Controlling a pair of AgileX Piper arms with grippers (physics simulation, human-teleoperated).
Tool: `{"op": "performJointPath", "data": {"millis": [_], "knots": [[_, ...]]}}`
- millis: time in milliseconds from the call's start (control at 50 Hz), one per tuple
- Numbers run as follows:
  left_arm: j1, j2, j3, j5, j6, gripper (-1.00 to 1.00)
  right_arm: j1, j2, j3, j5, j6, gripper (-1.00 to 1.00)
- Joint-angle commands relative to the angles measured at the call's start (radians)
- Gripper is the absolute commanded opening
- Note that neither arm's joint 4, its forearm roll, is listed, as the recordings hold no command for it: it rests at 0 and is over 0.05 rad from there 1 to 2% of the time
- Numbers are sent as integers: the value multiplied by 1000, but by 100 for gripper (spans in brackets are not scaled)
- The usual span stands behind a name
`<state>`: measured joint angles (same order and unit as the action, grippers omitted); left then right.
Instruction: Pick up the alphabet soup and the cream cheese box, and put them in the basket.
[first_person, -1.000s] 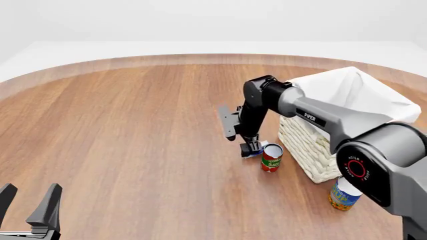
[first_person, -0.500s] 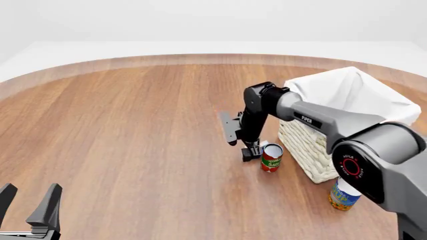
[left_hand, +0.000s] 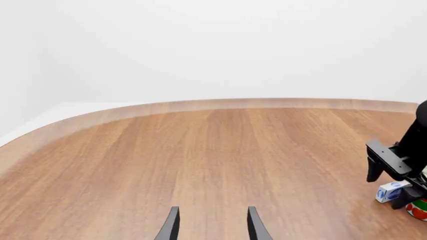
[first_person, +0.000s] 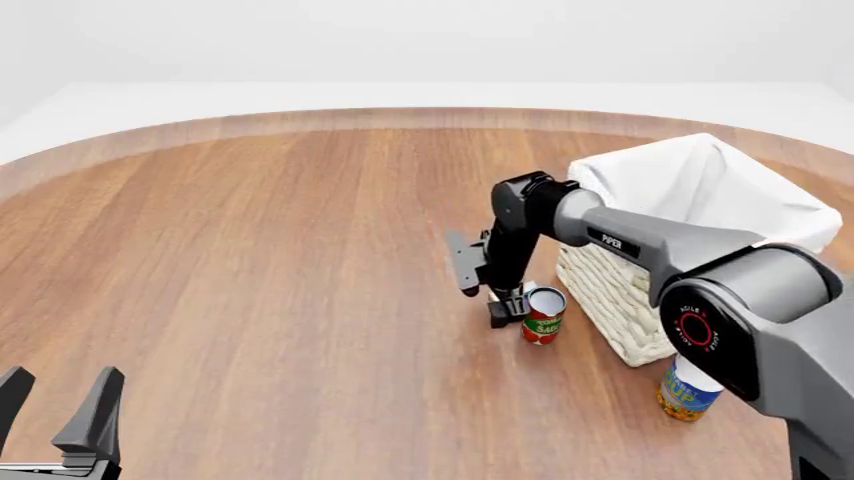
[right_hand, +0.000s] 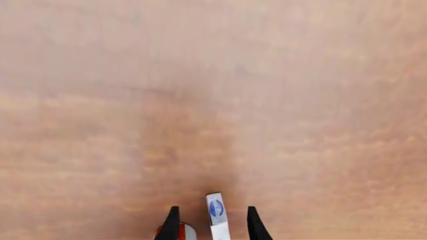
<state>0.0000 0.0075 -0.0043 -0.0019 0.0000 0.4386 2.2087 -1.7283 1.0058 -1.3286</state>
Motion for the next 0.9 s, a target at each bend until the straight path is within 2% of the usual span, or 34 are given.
{"op": "performJointPath", "data": {"millis": [20, 900], "knots": [[0, 0, 0, 0, 0, 100, -10, 4, 3, -5, -5, 100], [0, 0, 0, 0, 0, 100, 6, 48, -1, -26, 1, 100]]}}
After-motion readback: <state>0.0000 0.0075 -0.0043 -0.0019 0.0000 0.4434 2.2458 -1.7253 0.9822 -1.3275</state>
